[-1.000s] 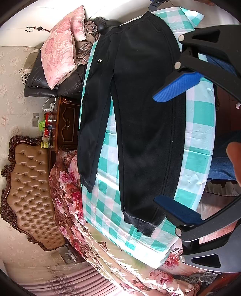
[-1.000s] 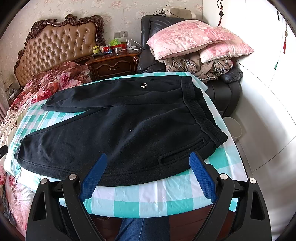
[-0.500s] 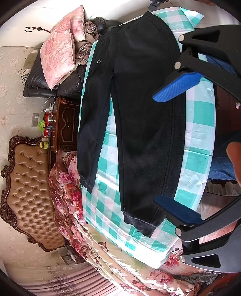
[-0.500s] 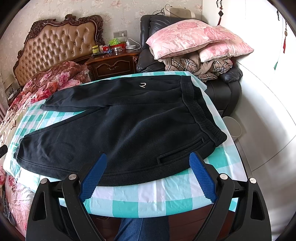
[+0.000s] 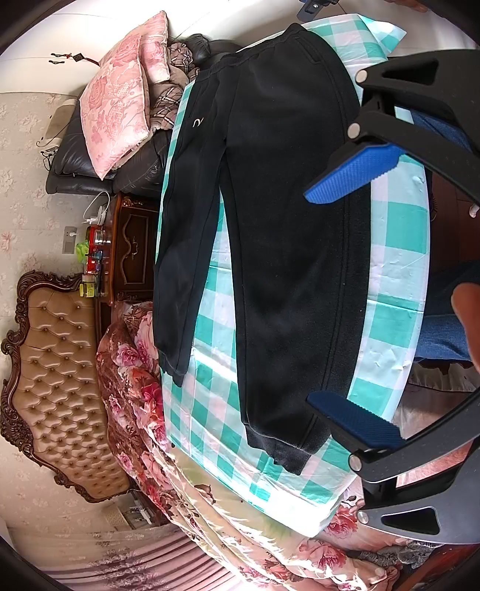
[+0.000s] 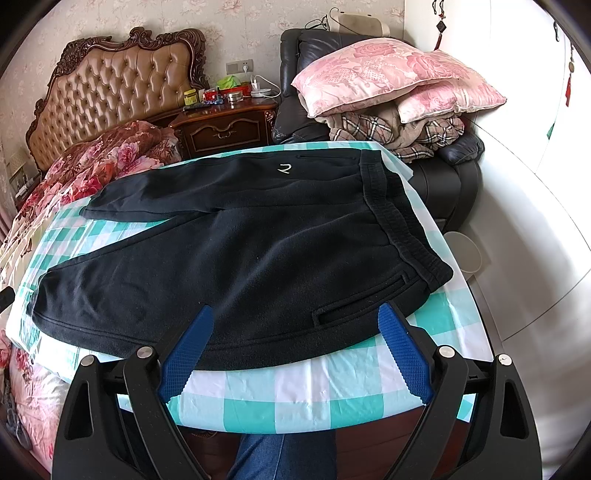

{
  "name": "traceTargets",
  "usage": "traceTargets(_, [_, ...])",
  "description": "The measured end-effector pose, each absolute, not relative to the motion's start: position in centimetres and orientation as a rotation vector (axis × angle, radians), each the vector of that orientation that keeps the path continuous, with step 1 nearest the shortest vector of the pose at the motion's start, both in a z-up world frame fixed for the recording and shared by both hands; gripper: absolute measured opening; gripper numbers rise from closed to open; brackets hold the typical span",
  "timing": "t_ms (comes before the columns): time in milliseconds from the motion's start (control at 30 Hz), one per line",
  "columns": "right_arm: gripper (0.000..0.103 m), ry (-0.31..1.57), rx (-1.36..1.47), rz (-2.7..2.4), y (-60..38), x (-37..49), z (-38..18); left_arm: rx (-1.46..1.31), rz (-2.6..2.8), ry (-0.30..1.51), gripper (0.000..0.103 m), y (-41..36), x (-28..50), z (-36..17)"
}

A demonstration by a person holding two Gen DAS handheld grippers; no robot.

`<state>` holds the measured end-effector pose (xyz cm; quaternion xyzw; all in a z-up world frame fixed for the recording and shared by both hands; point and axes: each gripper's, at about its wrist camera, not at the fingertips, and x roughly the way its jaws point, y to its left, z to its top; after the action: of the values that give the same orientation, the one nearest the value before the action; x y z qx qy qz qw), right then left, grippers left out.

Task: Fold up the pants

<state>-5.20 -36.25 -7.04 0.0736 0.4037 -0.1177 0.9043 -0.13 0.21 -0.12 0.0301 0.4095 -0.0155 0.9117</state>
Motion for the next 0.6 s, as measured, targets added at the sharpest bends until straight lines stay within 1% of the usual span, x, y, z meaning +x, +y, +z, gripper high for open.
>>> traceTargets(600, [0.088,0.846,0.153,-0.247,-36.7,-5.1,-8.0,0.062,-0.036,0.852,0.102,-0.1,0.3,-0.7])
